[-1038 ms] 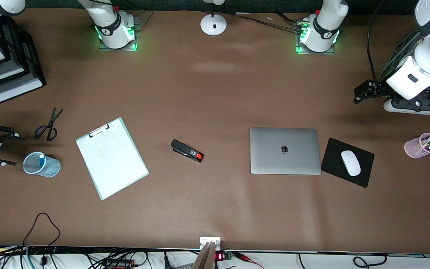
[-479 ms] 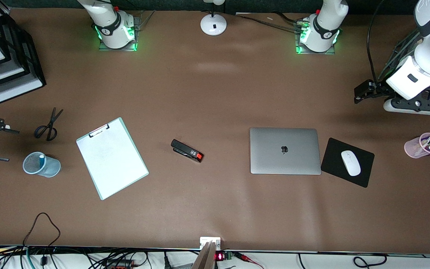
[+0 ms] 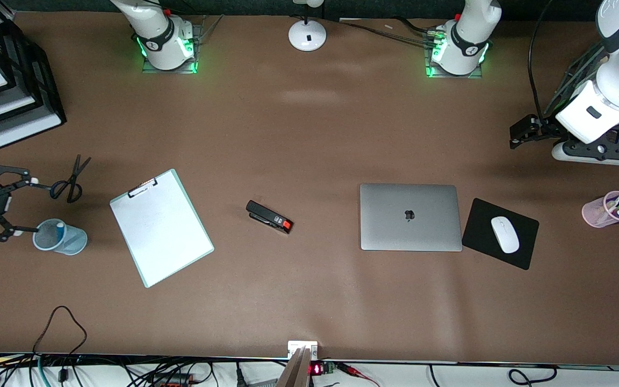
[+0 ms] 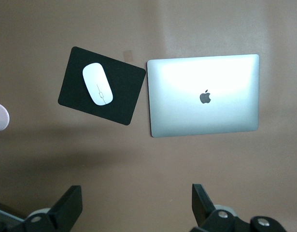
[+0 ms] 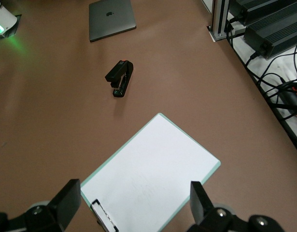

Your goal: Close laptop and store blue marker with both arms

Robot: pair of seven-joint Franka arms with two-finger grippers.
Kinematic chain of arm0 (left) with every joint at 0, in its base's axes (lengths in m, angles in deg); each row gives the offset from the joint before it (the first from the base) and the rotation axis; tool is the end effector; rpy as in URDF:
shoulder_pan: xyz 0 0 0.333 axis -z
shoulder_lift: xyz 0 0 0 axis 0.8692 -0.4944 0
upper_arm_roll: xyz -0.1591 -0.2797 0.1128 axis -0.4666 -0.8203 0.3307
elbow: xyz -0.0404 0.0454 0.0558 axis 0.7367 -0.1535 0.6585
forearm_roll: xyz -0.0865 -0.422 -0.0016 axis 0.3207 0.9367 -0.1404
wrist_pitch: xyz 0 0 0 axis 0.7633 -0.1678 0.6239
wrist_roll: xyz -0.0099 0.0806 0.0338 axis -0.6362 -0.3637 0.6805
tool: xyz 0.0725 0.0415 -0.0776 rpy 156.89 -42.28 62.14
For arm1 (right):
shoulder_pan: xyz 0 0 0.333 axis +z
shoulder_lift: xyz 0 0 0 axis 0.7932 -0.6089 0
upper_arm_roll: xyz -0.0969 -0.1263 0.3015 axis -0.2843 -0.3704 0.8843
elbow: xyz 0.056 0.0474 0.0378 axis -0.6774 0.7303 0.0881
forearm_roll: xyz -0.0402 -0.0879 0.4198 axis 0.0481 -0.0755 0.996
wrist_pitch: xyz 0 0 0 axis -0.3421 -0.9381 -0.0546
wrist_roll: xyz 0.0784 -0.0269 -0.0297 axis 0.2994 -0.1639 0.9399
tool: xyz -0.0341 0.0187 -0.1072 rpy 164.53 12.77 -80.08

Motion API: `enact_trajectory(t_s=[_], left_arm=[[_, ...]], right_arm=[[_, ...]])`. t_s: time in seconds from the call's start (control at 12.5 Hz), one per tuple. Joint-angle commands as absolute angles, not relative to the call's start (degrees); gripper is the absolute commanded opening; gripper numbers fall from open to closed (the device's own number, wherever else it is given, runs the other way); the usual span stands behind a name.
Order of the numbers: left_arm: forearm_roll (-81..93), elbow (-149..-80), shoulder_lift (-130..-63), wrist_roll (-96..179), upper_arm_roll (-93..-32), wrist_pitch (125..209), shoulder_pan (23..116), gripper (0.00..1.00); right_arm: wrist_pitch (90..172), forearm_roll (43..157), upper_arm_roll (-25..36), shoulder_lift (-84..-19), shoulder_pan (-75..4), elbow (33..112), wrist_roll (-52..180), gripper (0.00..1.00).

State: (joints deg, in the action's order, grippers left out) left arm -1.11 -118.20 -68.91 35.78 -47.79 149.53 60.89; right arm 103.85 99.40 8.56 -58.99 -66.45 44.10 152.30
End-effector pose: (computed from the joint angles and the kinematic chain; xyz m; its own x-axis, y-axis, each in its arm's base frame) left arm 0.5854 -0.0445 0.5592 0.9981 -0.0531 -0.0313 -0.0524 -0.9983 0.0237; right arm 0.7327 -0.1339 0.4666 0.2830 0.7634 0.5806 0.9587 -0.2084 -0.1934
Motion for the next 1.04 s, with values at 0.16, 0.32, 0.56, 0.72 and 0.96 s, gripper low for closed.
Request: enact_trajectory(t_s=[0.16, 0.32, 0.56, 0.72, 0.96], left_arm=[[-0.61, -116.65, -69.46, 34.32, -48.47, 148.19, 59.93, 1.00], [-0.61, -116.65, -69.46, 34.14, -48.47, 148.19, 59.93, 1.00], [-0.70, -116.65, -69.46, 34.14, -48.47, 148.19, 59.93, 1.00], [-0.61, -116.65, -69.46, 34.14, -48.47, 148.19, 59.93, 1.00], [-0.70, -116.65, -69.46, 34.14, -48.47, 148.19, 59.93, 1.00]], right_arm=[[104.07, 92.54, 8.24, -57.98, -58.92, 39.53, 139.21, 1.00], [104.77, 91.57, 7.80, -57.98, -56.20, 39.52, 133.06, 1.00], [104.68, 88.93, 8.06, -57.98, -54.08, 39.35, 126.38, 1.00], [104.86, 87.53, 8.15, -56.58, -52.15, 39.78, 120.66, 1.00], [105.73, 83.39, 8.15, -52.55, -49.15, 45.12, 110.74, 1.00]])
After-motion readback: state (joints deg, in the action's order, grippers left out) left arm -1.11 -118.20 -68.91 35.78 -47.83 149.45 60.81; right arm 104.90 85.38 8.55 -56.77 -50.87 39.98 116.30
